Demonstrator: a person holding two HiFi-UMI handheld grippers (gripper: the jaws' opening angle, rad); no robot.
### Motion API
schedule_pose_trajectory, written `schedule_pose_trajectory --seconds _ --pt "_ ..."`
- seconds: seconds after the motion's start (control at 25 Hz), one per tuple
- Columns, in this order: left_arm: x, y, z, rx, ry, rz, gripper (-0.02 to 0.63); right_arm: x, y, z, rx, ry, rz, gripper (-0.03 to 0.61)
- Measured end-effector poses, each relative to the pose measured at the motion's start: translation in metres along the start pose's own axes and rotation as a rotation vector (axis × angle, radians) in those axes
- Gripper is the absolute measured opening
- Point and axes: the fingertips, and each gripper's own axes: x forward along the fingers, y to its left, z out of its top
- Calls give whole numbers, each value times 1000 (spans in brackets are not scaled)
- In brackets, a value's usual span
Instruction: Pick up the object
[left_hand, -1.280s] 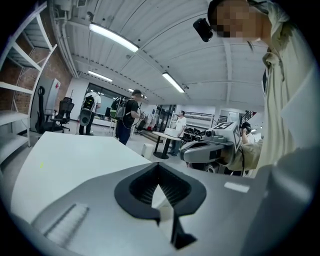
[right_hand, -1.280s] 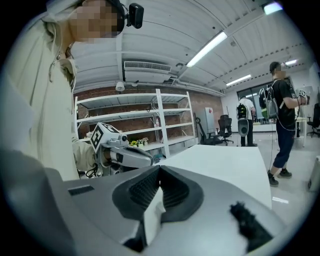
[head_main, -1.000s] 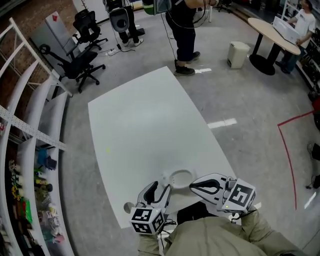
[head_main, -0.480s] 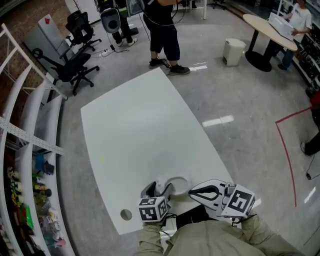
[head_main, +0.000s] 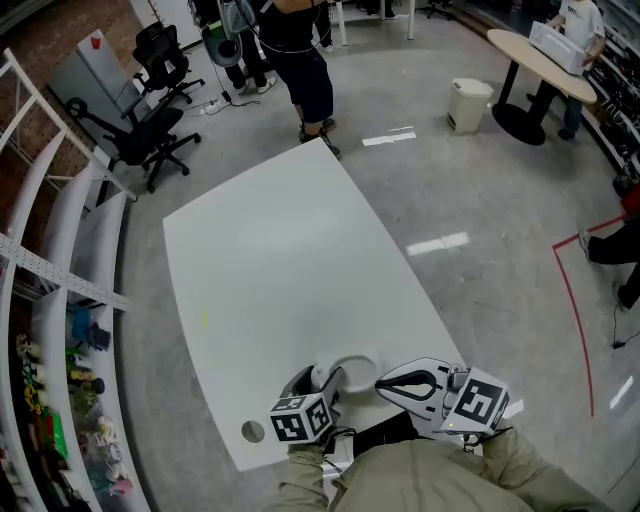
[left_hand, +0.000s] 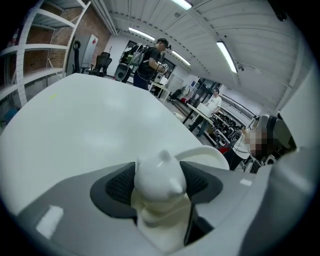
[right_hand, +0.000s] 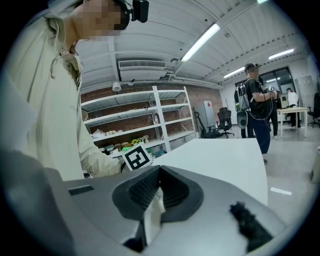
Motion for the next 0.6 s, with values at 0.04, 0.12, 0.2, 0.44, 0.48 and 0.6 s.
schedule_pose_trajectory --seconds 0.04,0.12,0.2,0.44,0.48,0.6 --pt "-3 -2 5 11 -23 2 284 -1 -1 2 -5 -3 -3 5" --pt "-12 -9 20 49 -77 2 284 -5 -5 7 -17 -11 -12 5" --pt "-25 -16 39 92 -143 4 284 -8 -10 14 -31 -26 -23 5" --pt "-89 -44 106 194 -415 1 284 -22 -18 39 -92 -67 -51 5" --pt "-103 -50 116 215 -463 5 284 -24 -18 45 -109 -79 -48 4" --pt "-142 -66 137 275 -594 25 284 -28 -19 62 -163 -117 -40 5"
